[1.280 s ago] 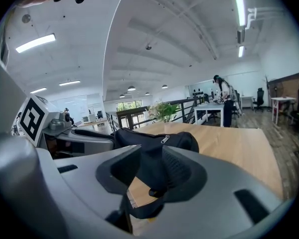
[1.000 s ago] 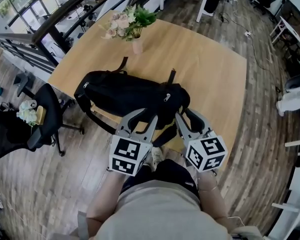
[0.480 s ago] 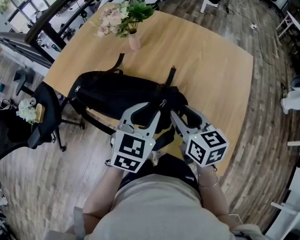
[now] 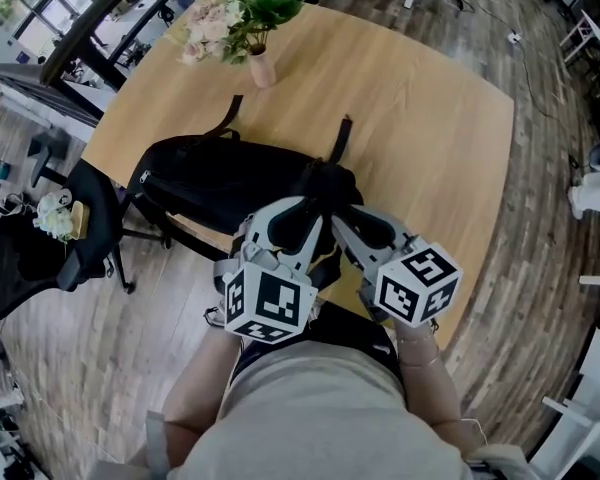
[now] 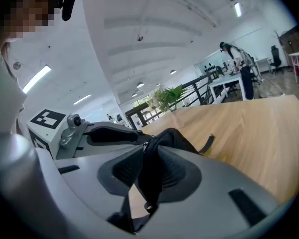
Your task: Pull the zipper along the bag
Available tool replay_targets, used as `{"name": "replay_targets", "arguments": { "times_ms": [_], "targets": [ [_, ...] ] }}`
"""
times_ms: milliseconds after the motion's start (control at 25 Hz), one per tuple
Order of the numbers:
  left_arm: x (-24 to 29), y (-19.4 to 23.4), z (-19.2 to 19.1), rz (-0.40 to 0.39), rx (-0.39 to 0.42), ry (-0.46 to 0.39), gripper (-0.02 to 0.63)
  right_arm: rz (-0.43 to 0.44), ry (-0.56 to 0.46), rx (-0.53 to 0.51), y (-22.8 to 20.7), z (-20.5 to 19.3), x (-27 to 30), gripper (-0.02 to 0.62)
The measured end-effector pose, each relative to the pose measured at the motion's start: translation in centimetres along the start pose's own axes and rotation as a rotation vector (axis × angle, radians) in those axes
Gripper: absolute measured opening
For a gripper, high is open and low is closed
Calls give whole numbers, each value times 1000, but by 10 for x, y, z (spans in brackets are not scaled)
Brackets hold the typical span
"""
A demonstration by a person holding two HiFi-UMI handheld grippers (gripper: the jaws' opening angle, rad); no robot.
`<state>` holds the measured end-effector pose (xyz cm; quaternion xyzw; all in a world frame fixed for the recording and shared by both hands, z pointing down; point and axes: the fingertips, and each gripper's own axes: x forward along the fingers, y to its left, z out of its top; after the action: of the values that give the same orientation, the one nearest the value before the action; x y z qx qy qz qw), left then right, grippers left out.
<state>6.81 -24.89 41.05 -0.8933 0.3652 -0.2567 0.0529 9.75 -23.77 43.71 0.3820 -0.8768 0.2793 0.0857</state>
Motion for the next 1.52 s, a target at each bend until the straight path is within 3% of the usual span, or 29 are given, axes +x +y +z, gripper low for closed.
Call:
{"name": "replay_targets", "arguments": {
  "times_ms": [200,640,1080,1280,1520],
  "targets": [
    [8,0,-15,-10,-37,58,95,21,7,11,0,1,1,80],
    [13,-8,-23,-35,-2,103,72,36,3,23,-1,2,0,78],
    [29,-6,-29,-52,-157,106,72,46,2,17,0,2,1,75],
    [29,1,-31,-17,-206,108,32,42,6,6,0,3,-1,74],
    [21,6,-26,-36,-228,98,18,22,4,-9,-4,2,-5,64]
  ]
}}
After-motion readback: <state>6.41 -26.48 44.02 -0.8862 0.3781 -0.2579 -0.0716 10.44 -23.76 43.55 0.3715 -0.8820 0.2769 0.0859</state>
